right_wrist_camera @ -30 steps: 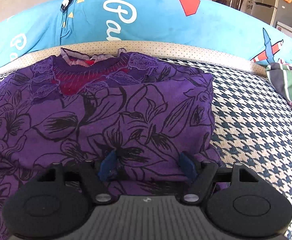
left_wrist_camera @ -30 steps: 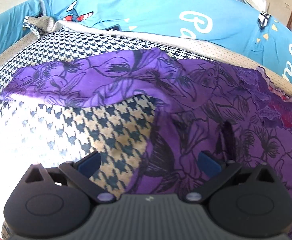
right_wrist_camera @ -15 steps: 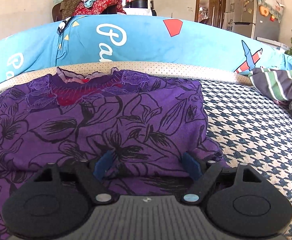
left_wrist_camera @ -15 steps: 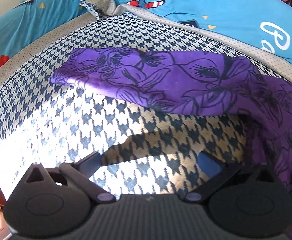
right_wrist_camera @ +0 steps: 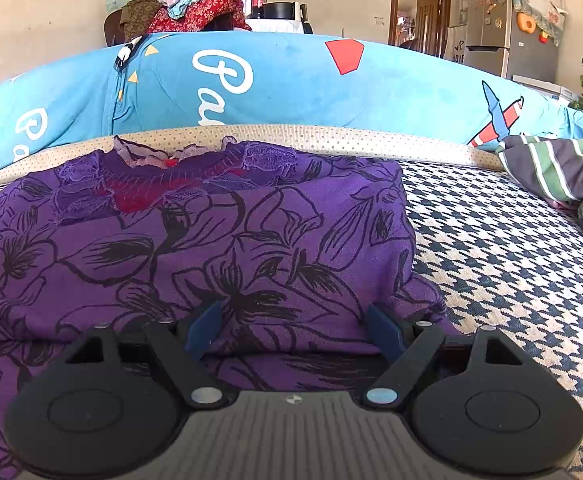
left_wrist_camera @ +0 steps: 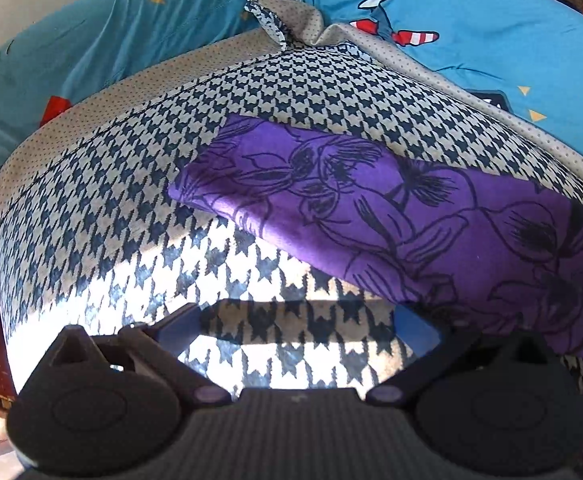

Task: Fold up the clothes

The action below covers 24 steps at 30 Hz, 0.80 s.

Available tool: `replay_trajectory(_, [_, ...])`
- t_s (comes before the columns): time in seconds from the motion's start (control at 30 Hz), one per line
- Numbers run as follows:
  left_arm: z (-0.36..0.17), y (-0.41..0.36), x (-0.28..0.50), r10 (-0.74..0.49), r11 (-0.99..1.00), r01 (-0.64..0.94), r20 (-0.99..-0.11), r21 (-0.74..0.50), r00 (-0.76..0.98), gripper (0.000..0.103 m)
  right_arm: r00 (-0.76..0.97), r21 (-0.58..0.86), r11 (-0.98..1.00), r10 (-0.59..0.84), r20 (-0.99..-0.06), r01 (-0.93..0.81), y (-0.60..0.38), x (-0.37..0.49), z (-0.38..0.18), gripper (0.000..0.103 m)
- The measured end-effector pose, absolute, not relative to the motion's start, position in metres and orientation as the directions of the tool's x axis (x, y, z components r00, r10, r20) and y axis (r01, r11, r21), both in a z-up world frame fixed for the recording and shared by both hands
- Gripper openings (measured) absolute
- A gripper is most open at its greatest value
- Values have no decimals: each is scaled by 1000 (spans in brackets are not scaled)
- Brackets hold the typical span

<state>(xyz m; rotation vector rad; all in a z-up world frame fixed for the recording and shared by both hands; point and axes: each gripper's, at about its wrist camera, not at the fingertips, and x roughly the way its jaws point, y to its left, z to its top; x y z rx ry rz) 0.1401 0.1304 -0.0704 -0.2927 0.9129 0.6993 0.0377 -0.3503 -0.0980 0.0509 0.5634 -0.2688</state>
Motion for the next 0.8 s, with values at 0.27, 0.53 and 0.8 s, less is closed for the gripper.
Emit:
replay_trajectory(0.27, [-72, 149, 157, 458, 712, -700, -788, 49, 412, 103, 810, -29, 963, -240, -534, 266, -350, 38, -98, 80])
replay_trajectory(0.53, [-71, 164, 165, 456, 682, -732, -780, -4, 429, 103, 809, -35, 963, -242, -535, 265, -350, 38, -98, 80])
replay_trajectory(0.8, [-55, 175, 150, 405, 628, -762, -772, -154, 489, 103, 807, -41, 963, -246, -536, 266, -350, 39, -98, 81])
